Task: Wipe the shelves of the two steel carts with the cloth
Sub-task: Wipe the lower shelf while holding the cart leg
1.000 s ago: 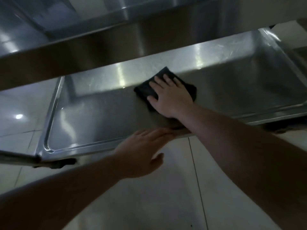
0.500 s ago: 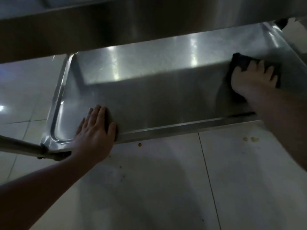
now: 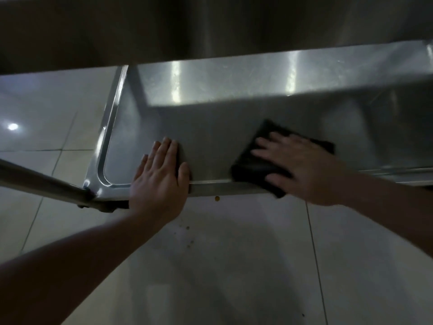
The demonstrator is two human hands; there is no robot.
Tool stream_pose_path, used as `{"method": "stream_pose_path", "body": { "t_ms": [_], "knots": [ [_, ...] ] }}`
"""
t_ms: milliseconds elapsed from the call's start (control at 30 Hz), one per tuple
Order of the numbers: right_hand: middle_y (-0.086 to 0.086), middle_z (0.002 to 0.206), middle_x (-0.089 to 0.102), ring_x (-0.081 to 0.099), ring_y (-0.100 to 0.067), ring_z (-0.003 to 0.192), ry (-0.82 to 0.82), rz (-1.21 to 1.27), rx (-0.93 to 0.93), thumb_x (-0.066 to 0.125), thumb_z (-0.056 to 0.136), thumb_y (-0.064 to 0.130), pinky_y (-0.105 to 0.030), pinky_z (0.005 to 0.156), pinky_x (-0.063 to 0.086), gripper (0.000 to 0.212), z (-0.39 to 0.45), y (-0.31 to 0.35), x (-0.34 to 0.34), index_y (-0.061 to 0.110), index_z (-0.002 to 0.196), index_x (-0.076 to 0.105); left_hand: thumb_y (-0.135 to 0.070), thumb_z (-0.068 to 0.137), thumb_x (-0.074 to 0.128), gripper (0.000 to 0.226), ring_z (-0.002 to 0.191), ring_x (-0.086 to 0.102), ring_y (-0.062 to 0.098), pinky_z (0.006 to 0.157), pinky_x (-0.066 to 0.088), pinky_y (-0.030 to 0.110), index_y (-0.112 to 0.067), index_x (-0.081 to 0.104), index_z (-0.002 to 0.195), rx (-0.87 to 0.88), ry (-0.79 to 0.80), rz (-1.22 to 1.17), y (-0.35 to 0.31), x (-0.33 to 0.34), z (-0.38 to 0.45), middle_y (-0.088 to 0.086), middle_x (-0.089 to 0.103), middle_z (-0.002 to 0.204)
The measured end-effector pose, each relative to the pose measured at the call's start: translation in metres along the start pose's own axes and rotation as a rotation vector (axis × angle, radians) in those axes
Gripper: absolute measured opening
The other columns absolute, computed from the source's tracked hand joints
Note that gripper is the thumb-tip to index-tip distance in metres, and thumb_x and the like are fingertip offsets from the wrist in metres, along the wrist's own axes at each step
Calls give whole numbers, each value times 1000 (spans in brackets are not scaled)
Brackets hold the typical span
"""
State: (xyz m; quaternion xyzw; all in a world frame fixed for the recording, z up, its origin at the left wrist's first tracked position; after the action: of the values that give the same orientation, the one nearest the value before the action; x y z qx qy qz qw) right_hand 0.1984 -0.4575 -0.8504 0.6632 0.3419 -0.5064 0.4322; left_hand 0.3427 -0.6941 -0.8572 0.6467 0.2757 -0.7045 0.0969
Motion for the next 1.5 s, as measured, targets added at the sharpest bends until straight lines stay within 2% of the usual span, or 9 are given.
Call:
{"method": "stream_pose_path", "body": {
  "t_ms": [200, 300, 533, 600, 700, 900, 1033, 1233, 1500],
  "knots": [
    [-10, 169, 28, 24, -38, 155, -164, 19, 768, 21, 94, 67, -56, 126, 20, 83, 11, -180, -51, 19, 160, 34, -66, 105, 10, 73, 160, -9, 3, 129, -2, 34, -29, 11, 168, 10, 16, 14, 2, 10, 3, -8, 6, 177],
    [-8, 172, 17, 13, -38, 158, -148, 122, 1027, 20, 96, 64, -59, 125, 13, 81, 70, -173, -51, 19, 163, 24, -66, 105, 10, 74, 160, -9, 5, 130, -3, 34, -28, 10, 168, 15, 18, 2, 2, 11, 4, -7, 5, 177],
    [6, 175, 9, 4, -21, 161, 6, 20, 207, 20, 100, 69, -46, 129, 5, 76, 182, 50, -11, 32, 166, 17, -65, 99, 29, 73, 159, 19, 19, 129, 19, 45, -32, 19, 163, -60, 60, -293, 6, -5, 6, -8, 14, 174],
    [12, 173, 9, 2, -14, 160, 17, 6, 54, 16, 97, 74, -41, 129, 1, 77, 146, 67, -4, 37, 165, 17, -59, 98, 34, 64, 151, 34, 25, 122, 32, 53, -31, 27, 156, -154, 28, -487, 19, -17, 7, -6, 27, 164],
    [18, 171, 15, 5, -7, 159, 32, -35, -110, 23, 101, 73, -37, 129, 5, 70, 72, 44, 0, 41, 163, 25, -53, 105, 35, 60, 158, 20, 24, 127, 21, 55, -30, 22, 159, -175, 56, -371, 37, -24, 7, -8, 18, 169],
    [8, 172, 20, 14, -21, 160, -90, 75, 565, 17, 91, 78, -46, 129, 12, 82, 25, -108, -28, 38, 162, 28, -53, 111, 29, 71, 162, -12, 17, 131, -7, 46, -24, 0, 169, -206, 152, -189, 62, -22, 8, -1, -9, 177],
    [1, 175, 8, 5, -31, 160, -155, 130, 972, 15, 95, 65, -56, 127, 6, 81, 86, -100, -26, 26, 166, 18, -54, 111, 26, 71, 162, -11, 21, 131, -6, 46, -22, 1, 170, -315, 174, -186, 90, -31, 18, 5, -8, 177],
    [1, 175, -2, -4, -29, 161, -6, 124, 501, 19, 104, 59, -52, 128, -1, 72, 228, 77, -5, 26, 167, 10, -57, 110, 27, 67, 161, 13, 27, 129, 16, 57, -26, 17, 168, -440, 54, -533, 107, -41, 20, 4, 16, 175],
    [15, 173, -2, -9, -10, 159, 71, 8, 3, 20, 104, 65, -44, 129, -6, 67, 167, 166, 20, 40, 165, 7, -61, 107, 30, 70, 163, 7, 22, 131, 11, 55, -28, 18, 168, -417, 34, -523, 108, -39, 13, 1, 9, 177]
  ]
}}
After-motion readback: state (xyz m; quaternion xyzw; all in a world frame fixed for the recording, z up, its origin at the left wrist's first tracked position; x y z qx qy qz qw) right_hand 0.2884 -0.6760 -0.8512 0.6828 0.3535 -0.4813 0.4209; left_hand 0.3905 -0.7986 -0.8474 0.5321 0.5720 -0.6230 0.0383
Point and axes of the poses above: each hand's wrist, its own z-axis towards the middle knuckle, its own x-axis out of the palm, y = z × x, the point moved 10 cm from there along z, towards the middle knuckle
